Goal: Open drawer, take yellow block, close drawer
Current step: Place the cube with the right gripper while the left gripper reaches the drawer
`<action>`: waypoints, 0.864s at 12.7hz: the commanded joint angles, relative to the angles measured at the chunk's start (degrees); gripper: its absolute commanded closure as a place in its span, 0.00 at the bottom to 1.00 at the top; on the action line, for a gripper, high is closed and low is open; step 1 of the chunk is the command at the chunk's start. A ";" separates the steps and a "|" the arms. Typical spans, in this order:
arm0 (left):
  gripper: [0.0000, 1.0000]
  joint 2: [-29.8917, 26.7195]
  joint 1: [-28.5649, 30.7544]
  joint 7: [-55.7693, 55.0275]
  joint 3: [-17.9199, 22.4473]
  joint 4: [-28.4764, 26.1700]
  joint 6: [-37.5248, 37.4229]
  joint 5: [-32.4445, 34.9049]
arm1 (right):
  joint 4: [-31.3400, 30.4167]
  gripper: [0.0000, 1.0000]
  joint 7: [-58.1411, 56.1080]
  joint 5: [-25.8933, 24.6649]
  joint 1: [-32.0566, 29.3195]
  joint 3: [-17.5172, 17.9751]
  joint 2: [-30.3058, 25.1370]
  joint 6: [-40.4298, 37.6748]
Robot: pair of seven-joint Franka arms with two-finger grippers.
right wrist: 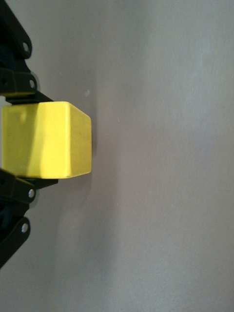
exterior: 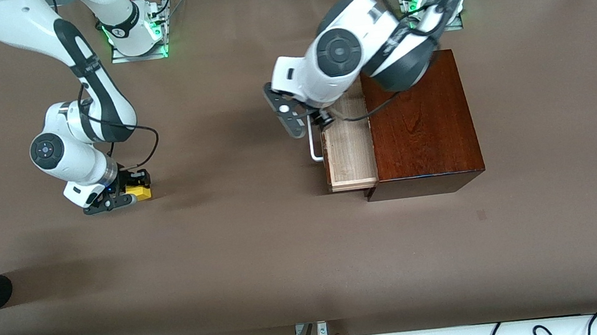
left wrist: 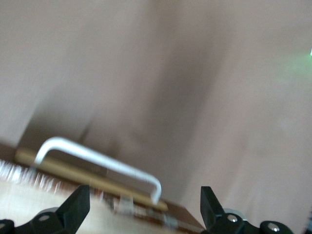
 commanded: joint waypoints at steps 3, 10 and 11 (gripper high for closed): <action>0.00 6.10 -5.99 10.39 0.38 2.15 3.82 14.87 | 0.43 0.89 1.58 0.87 -1.64 0.89 2.76 3.44; 0.00 9.45 -4.60 19.80 1.44 0.04 7.08 19.48 | 2.01 0.00 0.79 0.87 -2.86 0.71 -1.70 2.84; 0.00 9.45 -3.90 20.60 1.52 -0.57 6.90 19.49 | 2.02 0.00 0.88 0.87 -3.04 0.80 -4.06 1.18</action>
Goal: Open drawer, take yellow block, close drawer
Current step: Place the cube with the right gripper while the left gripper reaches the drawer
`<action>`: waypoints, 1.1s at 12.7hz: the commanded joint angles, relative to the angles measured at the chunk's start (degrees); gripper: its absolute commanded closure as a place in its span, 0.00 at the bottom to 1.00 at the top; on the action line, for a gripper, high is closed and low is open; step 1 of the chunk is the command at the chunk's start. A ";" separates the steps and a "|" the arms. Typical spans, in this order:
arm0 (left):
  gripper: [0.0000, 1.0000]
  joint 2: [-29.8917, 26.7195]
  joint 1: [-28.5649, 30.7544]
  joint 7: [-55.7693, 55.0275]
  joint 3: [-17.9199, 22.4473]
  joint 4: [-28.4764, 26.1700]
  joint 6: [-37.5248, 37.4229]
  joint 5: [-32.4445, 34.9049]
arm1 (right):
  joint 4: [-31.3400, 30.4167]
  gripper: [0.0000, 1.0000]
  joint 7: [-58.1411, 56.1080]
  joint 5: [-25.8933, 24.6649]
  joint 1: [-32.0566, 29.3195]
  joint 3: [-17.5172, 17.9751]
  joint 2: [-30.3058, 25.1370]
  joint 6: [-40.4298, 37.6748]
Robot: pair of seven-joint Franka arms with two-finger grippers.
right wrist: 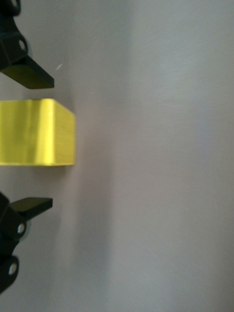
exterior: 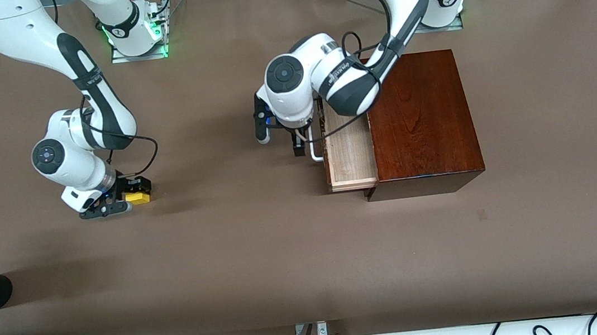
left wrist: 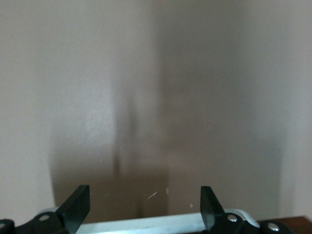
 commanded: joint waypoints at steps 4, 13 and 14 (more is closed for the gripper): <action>0.00 -0.25 3.70 5.96 -0.25 -0.94 -2.61 1.40 | 0.27 0.00 1.10 0.51 -1.38 0.86 -18.88 -16.19; 0.00 -1.65 6.60 9.57 -0.33 -0.33 -10.26 1.49 | 15.73 0.00 2.76 -3.43 -1.38 0.51 -24.71 -41.61; 0.00 -1.83 6.78 9.66 -0.34 -0.33 -10.79 1.49 | 17.66 0.00 3.47 -4.40 -1.38 0.51 -24.45 -43.54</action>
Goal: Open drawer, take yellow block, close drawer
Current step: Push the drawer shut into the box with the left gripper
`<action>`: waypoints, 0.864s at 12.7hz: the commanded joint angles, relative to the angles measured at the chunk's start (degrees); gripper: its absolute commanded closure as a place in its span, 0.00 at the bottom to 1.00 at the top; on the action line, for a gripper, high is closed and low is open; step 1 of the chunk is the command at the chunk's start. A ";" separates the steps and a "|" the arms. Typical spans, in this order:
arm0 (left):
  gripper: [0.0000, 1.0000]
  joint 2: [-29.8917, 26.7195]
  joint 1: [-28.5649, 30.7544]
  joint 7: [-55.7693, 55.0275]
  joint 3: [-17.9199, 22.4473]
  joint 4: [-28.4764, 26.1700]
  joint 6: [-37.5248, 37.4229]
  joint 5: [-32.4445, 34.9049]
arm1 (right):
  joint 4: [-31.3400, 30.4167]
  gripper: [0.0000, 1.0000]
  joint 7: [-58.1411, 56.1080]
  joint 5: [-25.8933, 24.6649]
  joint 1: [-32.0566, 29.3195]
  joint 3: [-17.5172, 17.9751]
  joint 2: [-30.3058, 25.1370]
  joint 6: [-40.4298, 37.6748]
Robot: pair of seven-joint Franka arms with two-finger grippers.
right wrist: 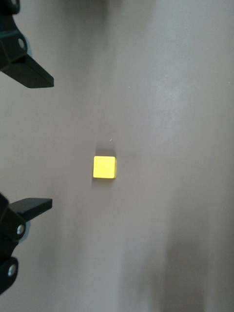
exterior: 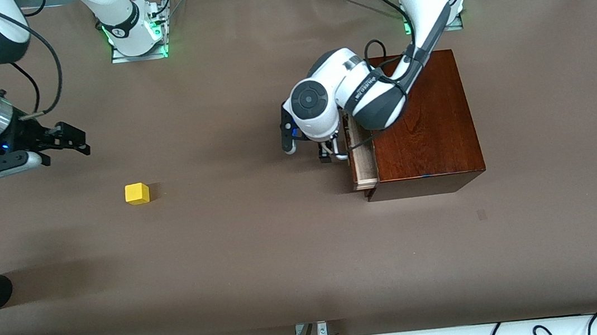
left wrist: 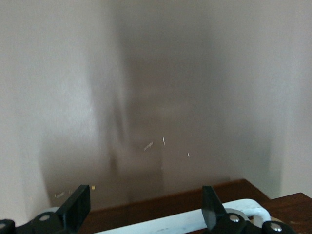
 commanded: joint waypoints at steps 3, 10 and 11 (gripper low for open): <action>0.00 -1.68 3.05 5.21 0.55 -0.24 -2.40 1.54 | 9.69 0.00 2.15 -3.39 -0.63 0.50 1.83 -9.28; 0.00 -1.76 3.76 6.00 0.46 -0.24 -2.57 1.63 | 14.62 0.00 1.97 -4.63 -0.72 0.32 2.09 -11.84; 0.00 -1.76 3.85 6.87 0.55 -0.15 -2.57 1.63 | 14.63 0.00 1.80 -4.81 -0.72 0.32 2.00 -12.37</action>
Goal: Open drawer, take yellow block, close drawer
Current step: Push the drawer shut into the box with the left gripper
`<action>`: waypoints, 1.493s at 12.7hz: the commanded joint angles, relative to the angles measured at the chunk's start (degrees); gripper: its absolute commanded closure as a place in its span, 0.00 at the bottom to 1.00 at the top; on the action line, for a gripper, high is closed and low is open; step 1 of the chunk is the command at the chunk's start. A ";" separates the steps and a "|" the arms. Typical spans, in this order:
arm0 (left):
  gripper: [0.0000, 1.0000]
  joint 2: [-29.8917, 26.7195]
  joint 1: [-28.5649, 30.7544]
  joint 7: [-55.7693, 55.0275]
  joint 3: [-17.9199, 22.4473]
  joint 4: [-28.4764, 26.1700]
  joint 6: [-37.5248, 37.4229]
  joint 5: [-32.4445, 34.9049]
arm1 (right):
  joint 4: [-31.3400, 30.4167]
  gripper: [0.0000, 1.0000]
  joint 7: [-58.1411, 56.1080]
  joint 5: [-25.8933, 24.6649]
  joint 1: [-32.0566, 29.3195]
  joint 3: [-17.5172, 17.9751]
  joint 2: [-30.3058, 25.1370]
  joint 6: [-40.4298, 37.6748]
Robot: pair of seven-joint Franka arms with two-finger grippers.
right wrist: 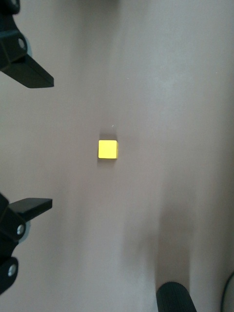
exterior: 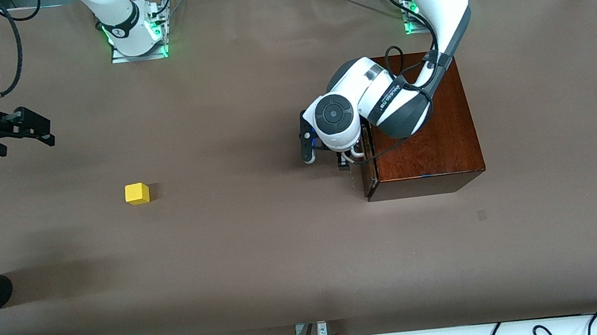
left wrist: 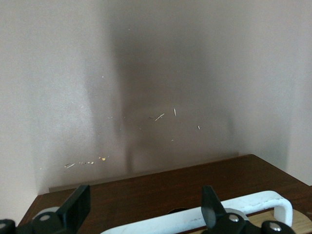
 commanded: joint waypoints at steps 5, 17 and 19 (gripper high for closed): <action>0.00 -1.58 1.58 3.35 0.22 -0.29 -1.43 1.47 | 2.60 0.00 0.79 -0.54 -0.46 0.60 0.82 -2.67; 0.00 -17.21 14.56 -22.62 0.30 0.32 -13.71 -9.94 | 2.86 0.00 0.61 0.08 -0.55 0.07 1.17 -3.11; 0.00 -22.82 14.86 -25.30 5.89 0.33 -15.85 -11.00 | 2.86 0.00 0.53 0.08 -0.54 0.08 1.17 -3.11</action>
